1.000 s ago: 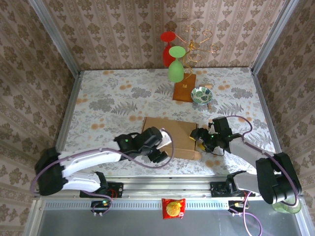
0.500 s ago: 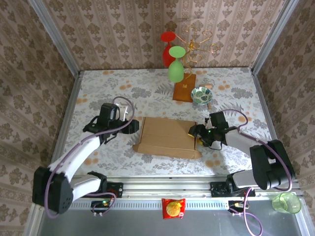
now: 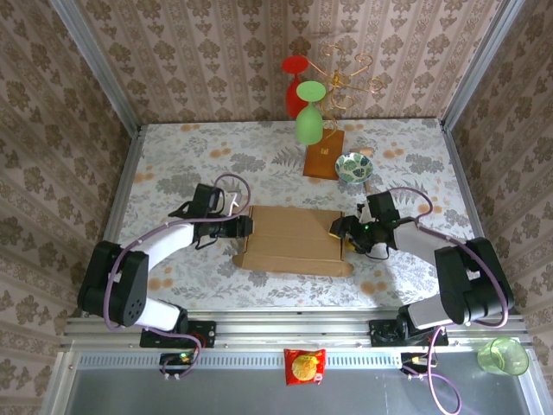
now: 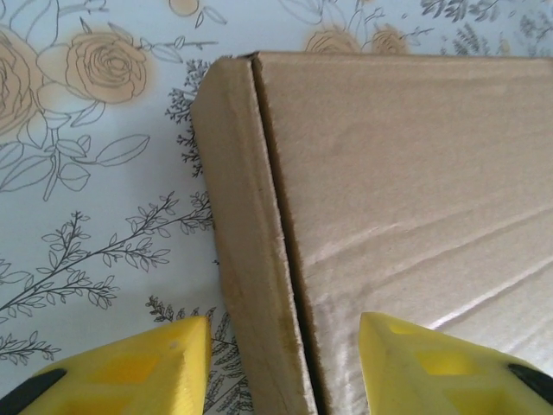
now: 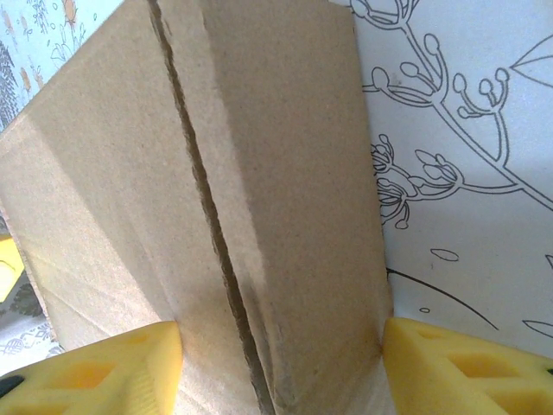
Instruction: Fold the paper box
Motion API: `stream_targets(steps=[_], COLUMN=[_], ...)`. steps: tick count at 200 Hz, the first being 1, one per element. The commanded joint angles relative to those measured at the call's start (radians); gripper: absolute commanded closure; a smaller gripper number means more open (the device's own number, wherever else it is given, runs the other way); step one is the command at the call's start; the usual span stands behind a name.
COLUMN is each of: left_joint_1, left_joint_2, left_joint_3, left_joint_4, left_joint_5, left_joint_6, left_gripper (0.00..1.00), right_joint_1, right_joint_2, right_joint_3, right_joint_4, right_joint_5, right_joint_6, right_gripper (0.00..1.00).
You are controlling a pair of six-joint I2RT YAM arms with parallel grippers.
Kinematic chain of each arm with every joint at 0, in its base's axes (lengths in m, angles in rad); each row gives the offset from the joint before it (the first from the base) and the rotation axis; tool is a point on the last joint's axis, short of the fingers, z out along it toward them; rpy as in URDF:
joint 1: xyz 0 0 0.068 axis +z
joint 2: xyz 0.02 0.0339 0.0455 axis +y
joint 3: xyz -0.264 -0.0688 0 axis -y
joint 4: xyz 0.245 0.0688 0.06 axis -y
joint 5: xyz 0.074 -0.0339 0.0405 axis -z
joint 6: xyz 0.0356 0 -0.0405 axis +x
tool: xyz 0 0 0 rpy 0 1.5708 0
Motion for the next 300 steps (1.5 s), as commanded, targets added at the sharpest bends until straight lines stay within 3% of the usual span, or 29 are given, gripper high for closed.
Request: stream_targets(steps=[1, 56, 93, 149, 174, 220, 245, 279, 300], left_joint_1=[-0.014, -0.026, 0.020, 0.132, 0.161, 0.179, 0.179, 0.179, 0.181], left_joint_2=[0.035, 0.044, 0.014, 0.029, 0.047, 0.067, 0.079, 0.085, 0.024], left_joint_3=[-0.023, -0.055, -0.095, -0.142, -0.170, -0.210, -0.213, -0.230, -0.259], left_joint_4=[0.055, 0.111, 0.131, 0.190, 0.225, 0.273, 0.290, 0.343, 0.415], left_joint_5=[-0.011, -0.024, 0.007, 0.143, 0.145, 0.114, 0.108, 0.112, 0.116], left_joint_6=[-0.003, -0.034, -0.042, -0.040, -0.063, -0.093, -0.103, -0.129, -0.164], left_gripper=[0.53, 0.84, 0.97, 0.99, 0.99, 0.99, 0.99, 0.99, 0.92], right_joint_1=[-0.008, -0.017, -0.045, -0.080, -0.076, -0.049, -0.009, 0.019, 0.022], right_joint_2=[0.025, 0.014, -0.006, 0.056, 0.146, 0.199, 0.221, 0.266, 0.288], right_joint_3=[0.018, 0.023, 0.017, 0.019, 0.018, -0.018, -0.014, -0.041, -0.068], right_joint_4=[-0.038, -0.046, -0.041, 0.103, 0.229, 0.374, 0.460, 0.684, 0.816], right_joint_5=[0.002, -0.008, -0.045, -0.258, -0.344, -0.370, -0.374, -0.374, -0.363], right_joint_6=[-0.025, -0.035, -0.067, -0.045, 0.005, 0.084, 0.151, 0.332, 0.469], right_gripper=[0.37, 0.37, 0.28, 0.19, 0.19, 0.18, 0.22, 0.34, 0.49])
